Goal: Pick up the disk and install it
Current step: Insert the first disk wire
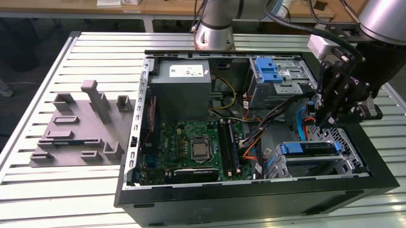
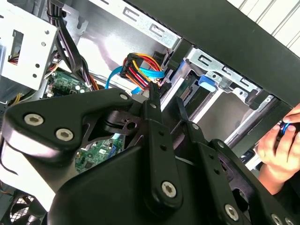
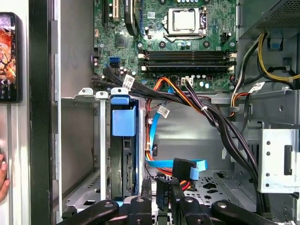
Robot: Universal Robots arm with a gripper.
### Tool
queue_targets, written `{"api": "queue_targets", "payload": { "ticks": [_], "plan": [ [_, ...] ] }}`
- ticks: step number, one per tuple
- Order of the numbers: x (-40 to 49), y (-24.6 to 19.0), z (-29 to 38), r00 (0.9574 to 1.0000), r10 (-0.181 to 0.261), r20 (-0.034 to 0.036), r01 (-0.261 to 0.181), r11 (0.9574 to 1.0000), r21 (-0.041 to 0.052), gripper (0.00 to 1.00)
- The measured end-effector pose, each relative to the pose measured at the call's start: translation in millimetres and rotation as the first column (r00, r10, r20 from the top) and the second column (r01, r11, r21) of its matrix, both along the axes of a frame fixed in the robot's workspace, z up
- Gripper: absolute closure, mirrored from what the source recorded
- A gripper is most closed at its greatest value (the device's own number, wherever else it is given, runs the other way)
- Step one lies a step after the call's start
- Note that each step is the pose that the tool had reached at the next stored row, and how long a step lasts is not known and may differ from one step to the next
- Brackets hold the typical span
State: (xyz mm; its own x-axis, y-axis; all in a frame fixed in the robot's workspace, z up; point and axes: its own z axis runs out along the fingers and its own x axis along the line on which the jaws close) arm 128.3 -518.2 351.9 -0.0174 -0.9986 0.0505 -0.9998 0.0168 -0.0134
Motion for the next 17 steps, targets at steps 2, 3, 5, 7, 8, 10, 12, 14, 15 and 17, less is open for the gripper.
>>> {"api": "queue_targets", "payload": {
  "ticks": [2, 3, 5, 7, 8, 10, 12, 14, 15, 17],
  "plan": [
    [-1.1, 0.0, 0.3, 1.0, 0.0, 0.0015, 0.0, 1.0, -0.0001, 0.7],
    [-1.7, 0.0, 0.4, 1.0, 0.0, 0.0031, 0.0, 1.0, 0.0001, 0.7],
    [-2.9, 0.0, 0.6, 1.0, 0.0, 0.0068, 0.0, 1.0, 0.0, 0.7],
    [-4.6, 0.0, 0.7, 0.9999, 0.0, 0.0129, 0.0, 1.0, 0.0001, 0.7],
    [-4.9, 0.0, 0.7, 0.9999, 0.0, 0.0153, 0.0, 1.0, 0.0002, 0.7],
    [-4.8, 1.3, 0.8, 0.9998, 0.0, 0.0173, 0.0, 1.0, -0.002, 0.7],
    [-4.9, 4.0, 0.7, 0.9998, 0.0, 0.0179, 0.0, 1.0, -0.0052, 0.7],
    [-4.9, 6.1, 0.8, 0.9998, 0.0, 0.0183, 0.0, 1.0, -0.0083, 0.7],
    [-4.9, 6.4, 0.7, 0.9998, 0.0, 0.0187, 0.0, 0.9999, -0.0109, 0.7],
    [-4.9, 6.3, 0.2, 0.9998, 0.0, 0.0198, 0.0, 0.9999, -0.0155, 0.7]
  ]
}}
